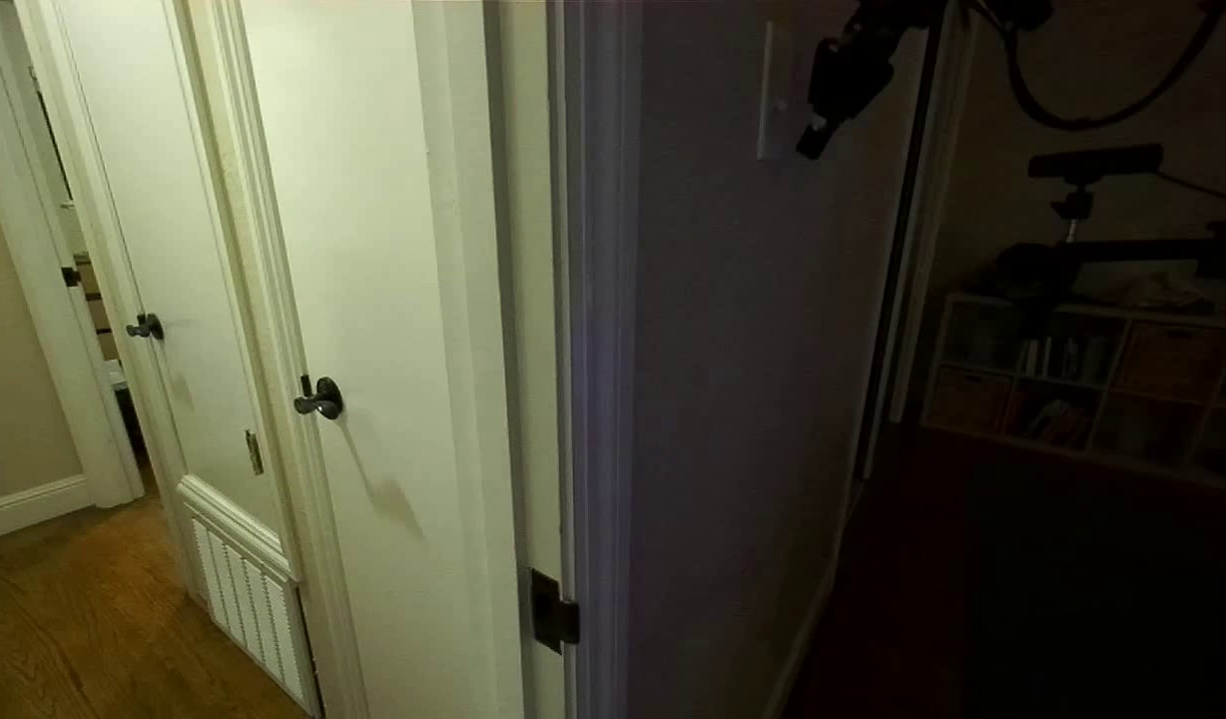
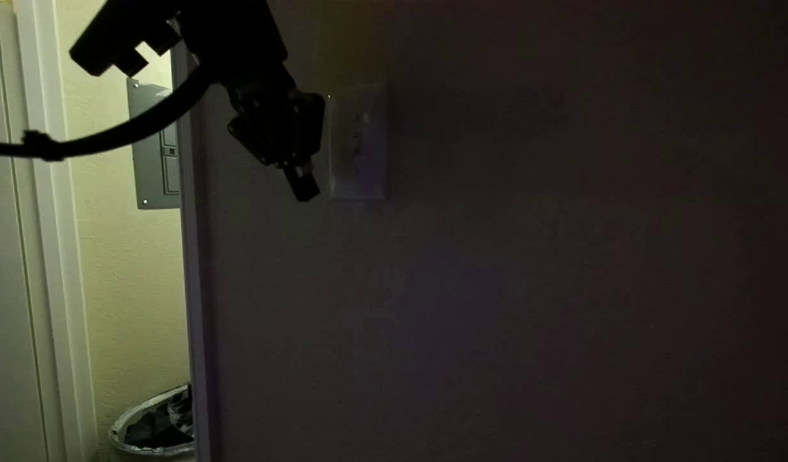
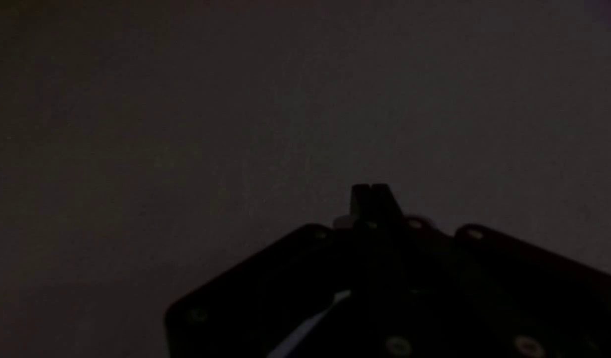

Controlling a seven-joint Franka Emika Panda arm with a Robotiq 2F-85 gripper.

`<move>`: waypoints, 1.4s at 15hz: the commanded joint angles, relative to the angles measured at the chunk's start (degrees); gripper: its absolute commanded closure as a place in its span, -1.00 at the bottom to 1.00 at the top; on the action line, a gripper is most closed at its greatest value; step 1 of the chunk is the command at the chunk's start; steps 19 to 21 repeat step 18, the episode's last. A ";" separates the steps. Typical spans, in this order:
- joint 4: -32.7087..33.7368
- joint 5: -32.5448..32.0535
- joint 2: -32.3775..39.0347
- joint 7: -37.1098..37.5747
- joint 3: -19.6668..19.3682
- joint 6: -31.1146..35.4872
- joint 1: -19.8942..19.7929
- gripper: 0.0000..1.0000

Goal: Switch off the light

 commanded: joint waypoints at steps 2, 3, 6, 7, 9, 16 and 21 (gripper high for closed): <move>-5.39 1.05 -5.58 0.91 1.29 -12.71 1.49 0.93; -6.43 0.88 -6.30 1.90 1.73 -15.57 1.62 0.93; -9.87 1.78 -8.47 2.93 2.36 -21.59 2.21 0.92; -11.05 2.35 -9.09 3.23 2.46 -23.13 2.35 0.93; -13.34 3.67 -10.38 3.75 2.57 -25.54 2.69 0.93; -13.29 3.59 -8.87 3.54 2.59 -26.59 2.42 0.89; -13.30 3.60 -8.88 3.62 2.59 -26.59 2.42 0.89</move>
